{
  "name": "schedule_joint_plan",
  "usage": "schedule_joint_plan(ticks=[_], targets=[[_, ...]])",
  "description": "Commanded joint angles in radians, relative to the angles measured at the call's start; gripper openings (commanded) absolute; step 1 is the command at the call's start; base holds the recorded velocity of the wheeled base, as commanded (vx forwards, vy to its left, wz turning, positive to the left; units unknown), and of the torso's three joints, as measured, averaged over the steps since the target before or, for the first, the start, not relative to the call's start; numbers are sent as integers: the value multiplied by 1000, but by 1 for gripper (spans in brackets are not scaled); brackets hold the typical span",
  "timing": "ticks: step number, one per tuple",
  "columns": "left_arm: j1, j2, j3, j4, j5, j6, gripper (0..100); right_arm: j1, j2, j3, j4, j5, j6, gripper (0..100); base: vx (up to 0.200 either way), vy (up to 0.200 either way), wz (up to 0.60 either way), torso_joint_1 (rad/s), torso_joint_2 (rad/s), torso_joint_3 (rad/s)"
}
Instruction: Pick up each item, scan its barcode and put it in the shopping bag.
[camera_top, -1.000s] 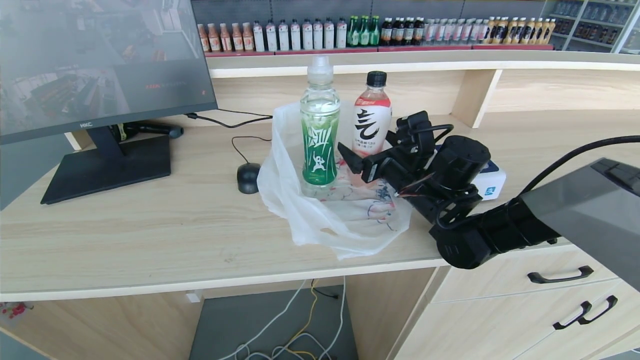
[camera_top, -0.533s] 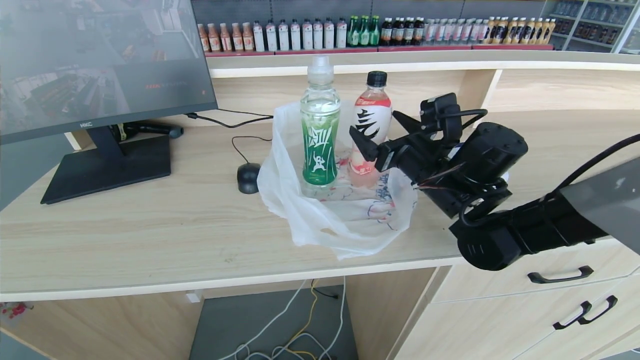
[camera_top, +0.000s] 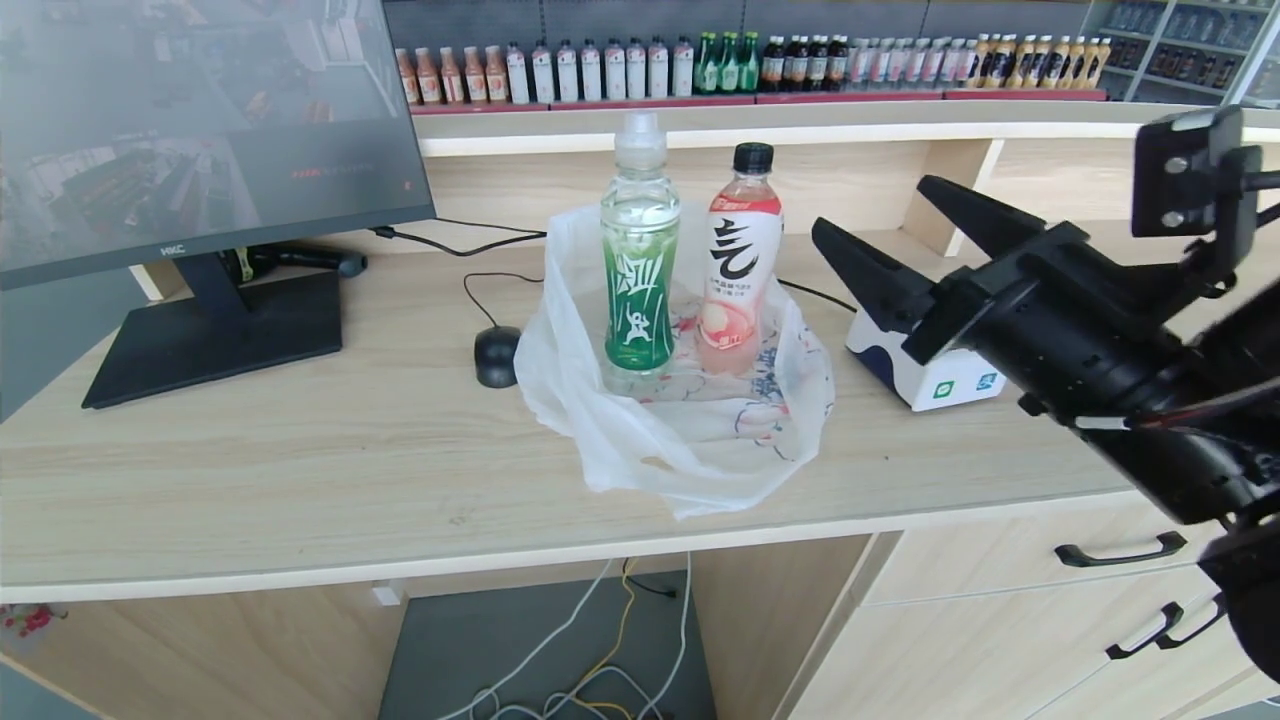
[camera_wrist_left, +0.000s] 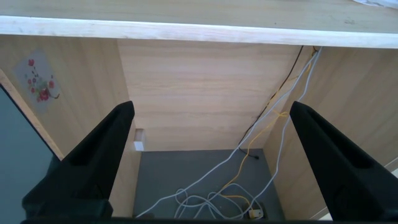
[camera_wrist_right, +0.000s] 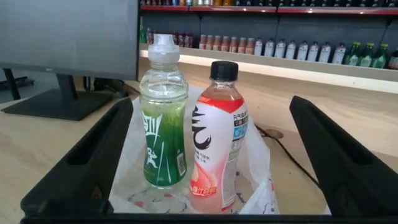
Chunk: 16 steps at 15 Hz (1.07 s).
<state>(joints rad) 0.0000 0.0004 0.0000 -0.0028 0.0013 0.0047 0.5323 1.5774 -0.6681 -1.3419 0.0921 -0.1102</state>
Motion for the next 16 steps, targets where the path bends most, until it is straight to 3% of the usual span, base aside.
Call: schedule_joint_plan(ticks=[1,6,8,11,12,14,16], targets=[[0,0,0,0,0,0,100,9,-300,257,1,0,6,100,0,0,0,0,0,0],[0,0,0,0,0,6,100,9,-599,644,7,-2,32,100,0,0,0,0,0,0],[0,0,0,0,-1,8,100,9,-692,667,83,-2,49,100,0,0,0,0,0,0],[0,0,0,0,-1,6,100,11,-919,668,392,-2,86,100,0,0,0,0,0,0],[0,0,0,0,0,6,100,26,-1096,660,668,0,78,100,0,0,0,0,0,0],[0,0,0,0,-1,8,100,58,-1277,665,943,3,60,100,0,0,0,0,0,0],[0,0,0,0,-1,8,100,58,-1366,667,1084,3,57,100,0,0,0,0,0,0]])
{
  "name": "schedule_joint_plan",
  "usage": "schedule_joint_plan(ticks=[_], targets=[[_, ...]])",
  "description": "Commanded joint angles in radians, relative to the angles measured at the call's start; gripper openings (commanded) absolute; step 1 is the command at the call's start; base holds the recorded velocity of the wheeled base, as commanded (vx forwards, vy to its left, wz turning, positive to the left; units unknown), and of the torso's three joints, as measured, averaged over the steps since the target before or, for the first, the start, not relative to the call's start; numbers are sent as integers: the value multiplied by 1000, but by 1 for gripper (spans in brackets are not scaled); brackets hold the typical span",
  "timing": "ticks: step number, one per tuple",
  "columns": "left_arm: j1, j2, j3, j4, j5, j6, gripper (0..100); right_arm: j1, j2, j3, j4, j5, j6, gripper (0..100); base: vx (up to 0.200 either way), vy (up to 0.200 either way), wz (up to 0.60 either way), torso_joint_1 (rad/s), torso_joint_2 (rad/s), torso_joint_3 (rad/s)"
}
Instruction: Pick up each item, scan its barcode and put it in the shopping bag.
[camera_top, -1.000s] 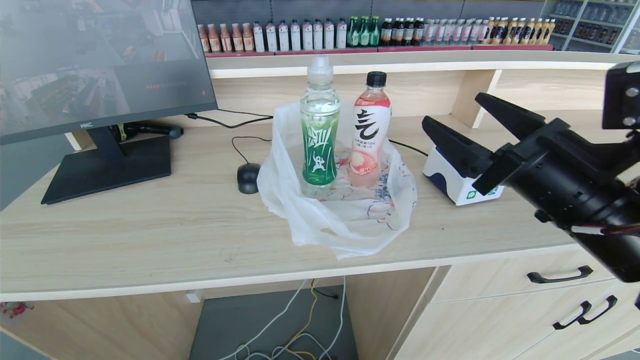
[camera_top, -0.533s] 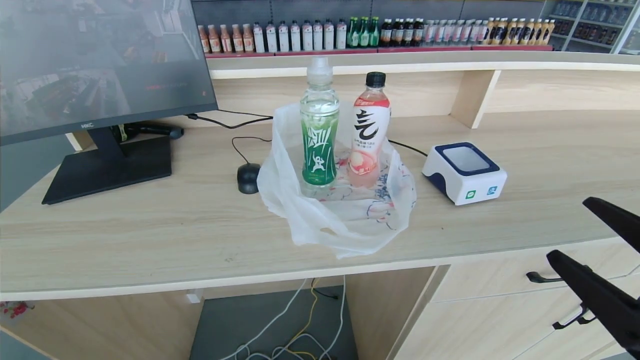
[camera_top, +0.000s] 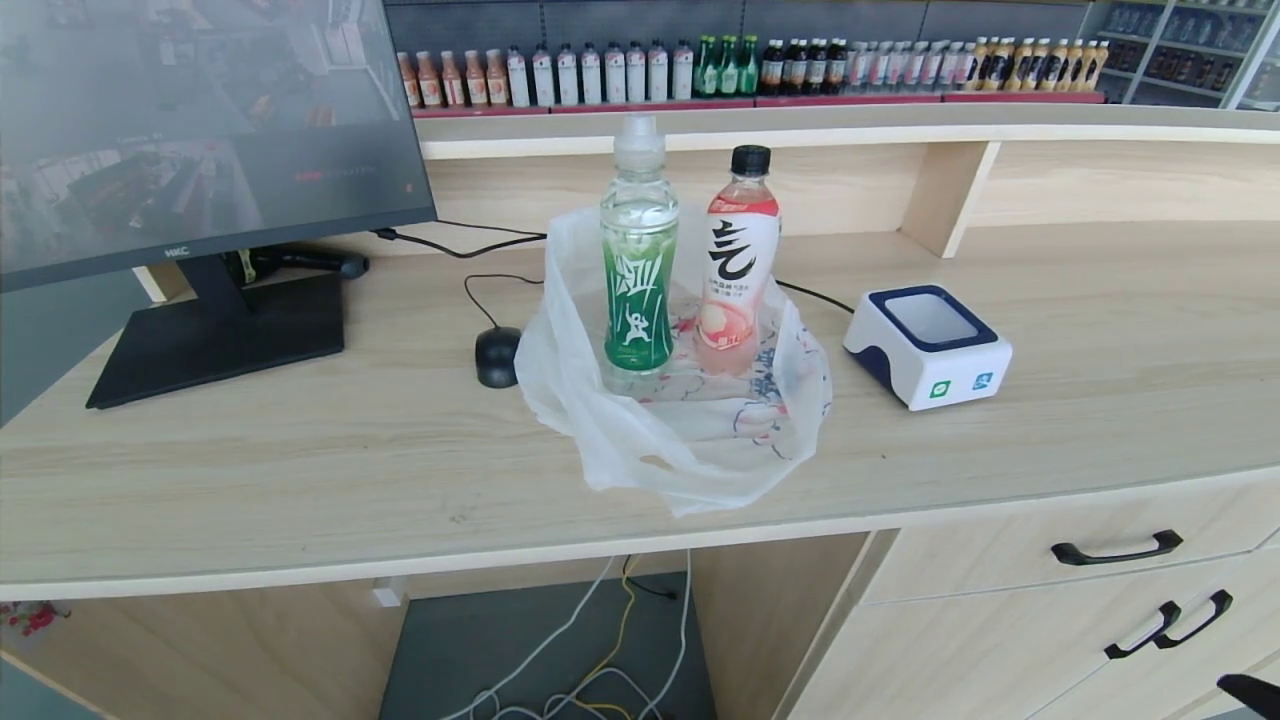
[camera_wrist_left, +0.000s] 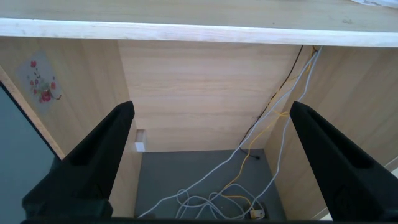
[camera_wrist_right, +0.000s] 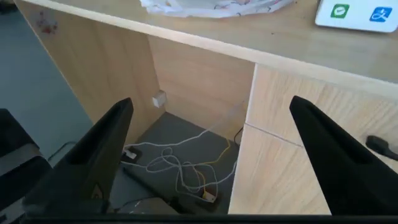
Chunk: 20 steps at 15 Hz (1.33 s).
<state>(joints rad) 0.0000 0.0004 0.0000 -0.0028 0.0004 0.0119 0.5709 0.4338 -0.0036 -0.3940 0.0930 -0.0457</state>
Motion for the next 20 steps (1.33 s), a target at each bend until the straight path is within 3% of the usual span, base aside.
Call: schedule_joint_plan(ticks=[1,4,5,8,12,13,15,20], targets=[[0,0,0,0,0,0,100,17,-244,4,178,1,-9,100,0,0,0,0,0,0],[0,0,0,0,0,-1,100,15,-376,-1,405,-19,-59,100,0,0,0,0,0,0],[2,0,0,0,0,-1,100,-14,-376,2,391,-30,-51,100,0,0,0,0,0,0],[0,0,0,0,1,-1,100,-281,-357,4,389,-82,23,100,0,0,0,0,0,0],[0,0,0,0,1,-3,100,-338,-334,4,391,-90,18,100,0,0,0,0,0,0],[0,0,0,0,1,-4,100,-433,-277,4,391,-90,17,100,0,0,0,0,0,0],[2,0,0,0,1,-4,100,-540,-274,4,391,-90,14,100,0,0,0,0,0,0],[2,0,0,0,1,-9,100,-562,-434,4,393,-90,12,100,0,0,0,0,0,0]])
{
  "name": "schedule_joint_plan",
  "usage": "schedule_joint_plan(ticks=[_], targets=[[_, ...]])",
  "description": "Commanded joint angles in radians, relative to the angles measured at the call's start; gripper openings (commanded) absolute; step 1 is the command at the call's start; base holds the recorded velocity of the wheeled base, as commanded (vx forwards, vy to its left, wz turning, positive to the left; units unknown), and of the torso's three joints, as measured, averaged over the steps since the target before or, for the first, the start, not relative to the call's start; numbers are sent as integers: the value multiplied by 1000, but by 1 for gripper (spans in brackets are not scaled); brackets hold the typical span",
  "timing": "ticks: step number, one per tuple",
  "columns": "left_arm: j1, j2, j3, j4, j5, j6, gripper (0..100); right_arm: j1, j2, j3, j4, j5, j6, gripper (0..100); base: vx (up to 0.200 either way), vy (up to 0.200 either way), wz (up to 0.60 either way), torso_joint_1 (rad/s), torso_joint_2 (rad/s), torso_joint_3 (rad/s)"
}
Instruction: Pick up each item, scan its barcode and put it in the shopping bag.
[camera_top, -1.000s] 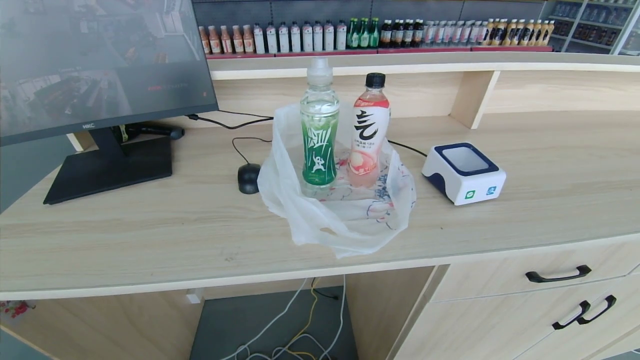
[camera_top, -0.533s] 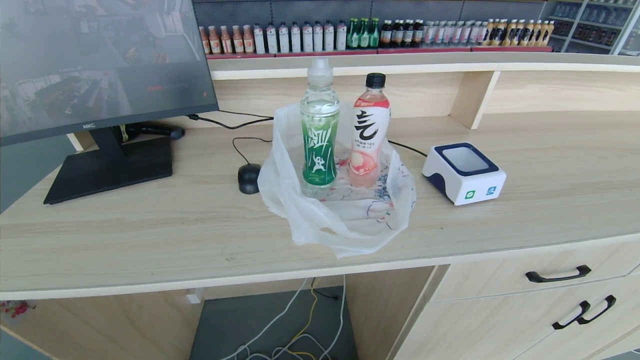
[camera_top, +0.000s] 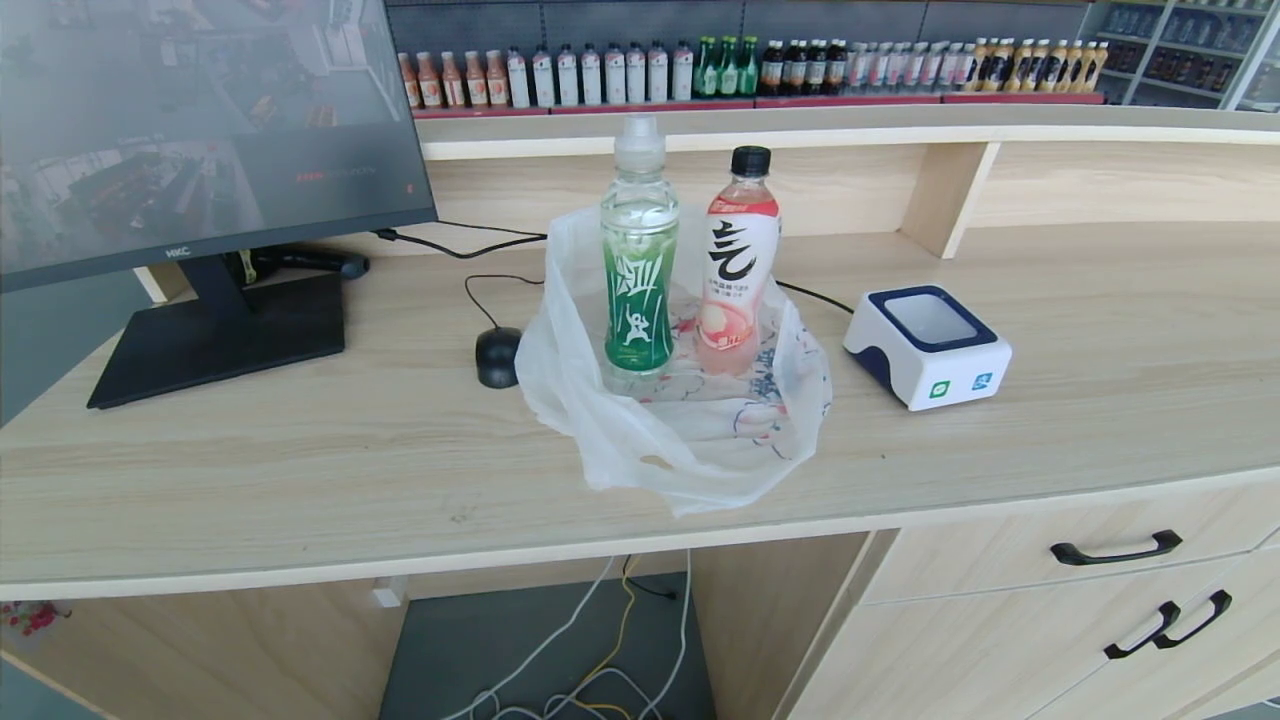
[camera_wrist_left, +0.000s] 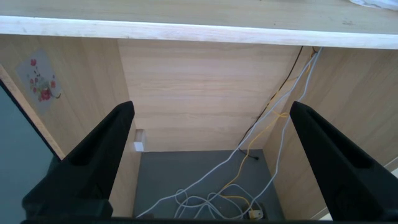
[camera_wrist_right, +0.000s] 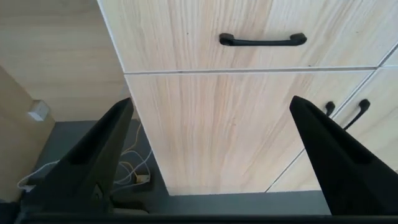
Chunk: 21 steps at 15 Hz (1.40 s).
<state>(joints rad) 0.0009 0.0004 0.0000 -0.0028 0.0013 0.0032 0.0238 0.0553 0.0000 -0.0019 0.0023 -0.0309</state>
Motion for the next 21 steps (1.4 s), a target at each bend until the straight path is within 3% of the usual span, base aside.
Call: schedule_joint_plan(ticks=[1,8,21], targets=[[-1,0,0,0,0,1,100,-15,-55,-2,-1,1,6,100,0,0,0,0,0,0],[1,0,0,0,-1,0,100,-15,-55,-2,-1,1,11,100,0,0,0,0,0,0],[1,0,0,0,0,-8,100,-15,-55,-2,-1,1,12,100,0,-200,0,1,2,3]])
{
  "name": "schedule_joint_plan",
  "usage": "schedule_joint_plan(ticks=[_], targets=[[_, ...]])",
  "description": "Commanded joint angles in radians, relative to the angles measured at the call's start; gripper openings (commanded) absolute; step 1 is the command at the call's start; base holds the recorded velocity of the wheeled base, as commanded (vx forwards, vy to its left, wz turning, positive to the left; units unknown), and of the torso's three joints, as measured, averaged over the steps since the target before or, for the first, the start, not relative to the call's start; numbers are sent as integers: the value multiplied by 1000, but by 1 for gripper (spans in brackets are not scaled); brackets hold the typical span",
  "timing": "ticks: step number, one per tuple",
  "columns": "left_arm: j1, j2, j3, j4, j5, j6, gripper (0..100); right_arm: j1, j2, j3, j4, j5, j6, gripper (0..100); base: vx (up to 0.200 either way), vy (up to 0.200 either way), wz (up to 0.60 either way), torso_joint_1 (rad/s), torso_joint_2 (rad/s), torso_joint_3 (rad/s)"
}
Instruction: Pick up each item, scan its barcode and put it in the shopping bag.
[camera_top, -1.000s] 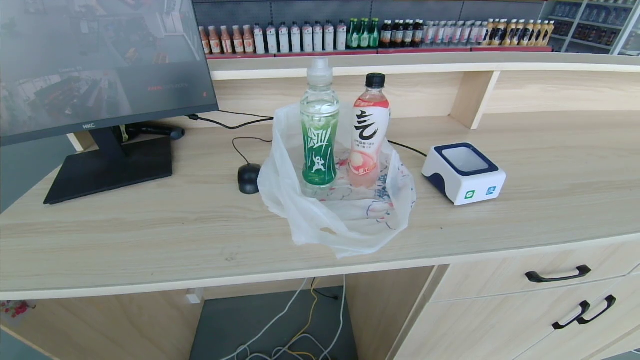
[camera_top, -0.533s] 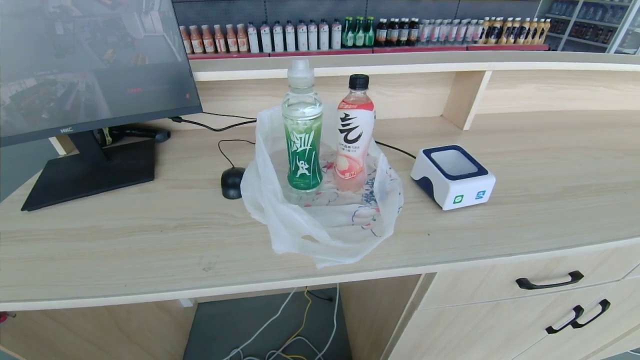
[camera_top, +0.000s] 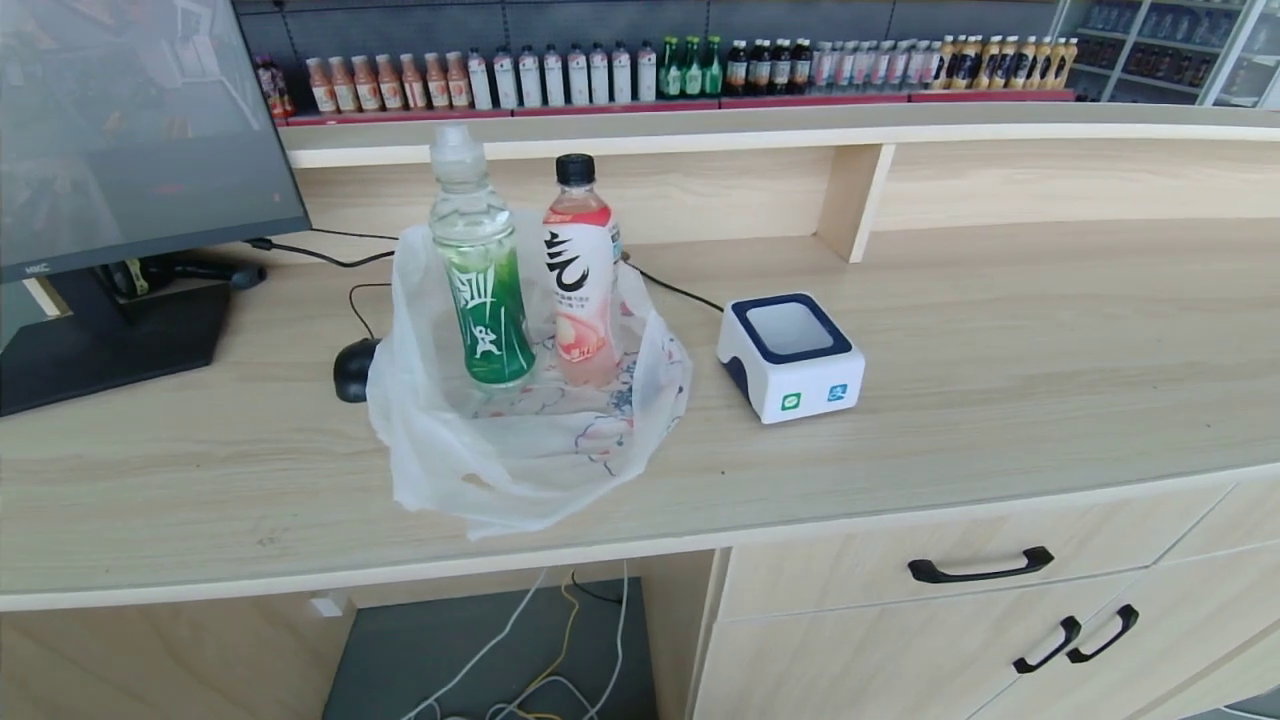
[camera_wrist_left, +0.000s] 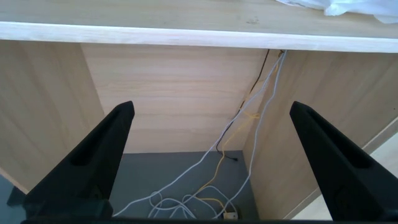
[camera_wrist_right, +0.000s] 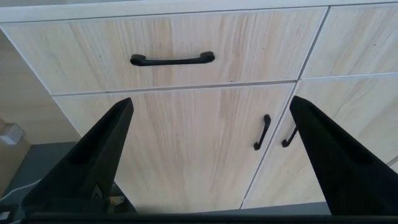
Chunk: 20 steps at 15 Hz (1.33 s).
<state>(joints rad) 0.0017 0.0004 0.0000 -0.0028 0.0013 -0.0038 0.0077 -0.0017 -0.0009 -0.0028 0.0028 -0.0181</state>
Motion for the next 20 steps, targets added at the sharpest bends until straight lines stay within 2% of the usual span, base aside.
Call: schedule_joint_plan(ticks=[1,14,20], targets=[[0,0,0,0,0,1,100,0,2,-1,0,0,0,100,0,-200,0,2,7,7],[0,0,0,0,0,1,100,0,2,-1,0,0,3,100,0,-200,0,2,0,1],[0,0,0,0,0,1,100,0,2,-1,0,0,3,100,0,0,0,0,0,0]])
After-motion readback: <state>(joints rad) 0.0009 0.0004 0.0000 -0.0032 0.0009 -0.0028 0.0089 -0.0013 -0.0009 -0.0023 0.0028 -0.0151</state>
